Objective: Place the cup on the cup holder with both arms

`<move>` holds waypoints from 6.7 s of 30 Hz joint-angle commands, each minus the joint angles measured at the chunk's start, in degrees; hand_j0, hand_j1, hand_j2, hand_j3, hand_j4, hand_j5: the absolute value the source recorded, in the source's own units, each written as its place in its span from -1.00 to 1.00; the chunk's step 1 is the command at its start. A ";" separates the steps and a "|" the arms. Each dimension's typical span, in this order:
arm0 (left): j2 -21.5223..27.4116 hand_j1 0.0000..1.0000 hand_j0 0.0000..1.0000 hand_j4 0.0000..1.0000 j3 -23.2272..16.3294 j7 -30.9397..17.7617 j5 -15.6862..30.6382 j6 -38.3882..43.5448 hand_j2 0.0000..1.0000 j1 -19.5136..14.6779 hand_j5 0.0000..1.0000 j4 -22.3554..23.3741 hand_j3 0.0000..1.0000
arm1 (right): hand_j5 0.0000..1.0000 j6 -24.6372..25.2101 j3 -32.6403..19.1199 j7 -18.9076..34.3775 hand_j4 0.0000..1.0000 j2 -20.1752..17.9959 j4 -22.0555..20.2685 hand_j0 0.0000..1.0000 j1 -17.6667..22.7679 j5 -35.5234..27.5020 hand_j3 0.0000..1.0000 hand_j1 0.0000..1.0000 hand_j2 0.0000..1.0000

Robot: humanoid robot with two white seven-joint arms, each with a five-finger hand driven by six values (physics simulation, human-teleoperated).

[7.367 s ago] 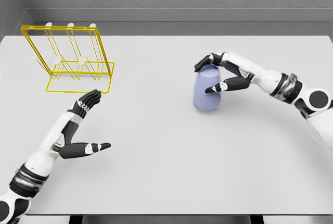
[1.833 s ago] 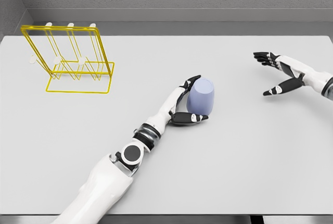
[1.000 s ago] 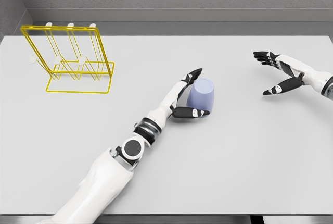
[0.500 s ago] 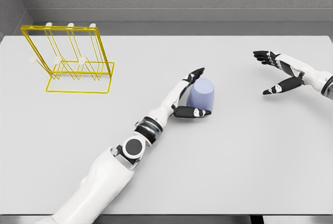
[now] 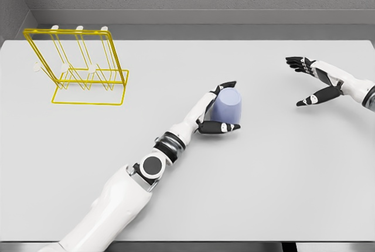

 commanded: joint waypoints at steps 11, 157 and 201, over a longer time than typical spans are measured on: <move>0.01 0.17 0.17 0.17 0.01 -0.06 -2.66 -0.11 0.17 -0.35 0.17 1.14 0.17 | 1.00 0.10 -0.21 -0.01 1.00 0.01 -0.06 1.00 -0.09 -0.40 1.00 1.00 1.00; 17.67 0.17 0.17 0.17 34.02 -3.49 7.44 -2.65 0.17 14.06 0.17 -28.56 0.17 | 1.00 0.10 1.55 -0.01 1.00 2.20 0.03 1.00 -2.29 -0.40 1.00 1.00 1.00; 18.47 1.00 1.00 1.00 35.51 -3.05 7.71 -3.18 1.00 14.33 1.00 -28.48 1.00 | 1.00 0.10 1.81 -0.01 1.00 2.56 0.03 1.00 -2.55 -0.40 1.00 1.00 1.00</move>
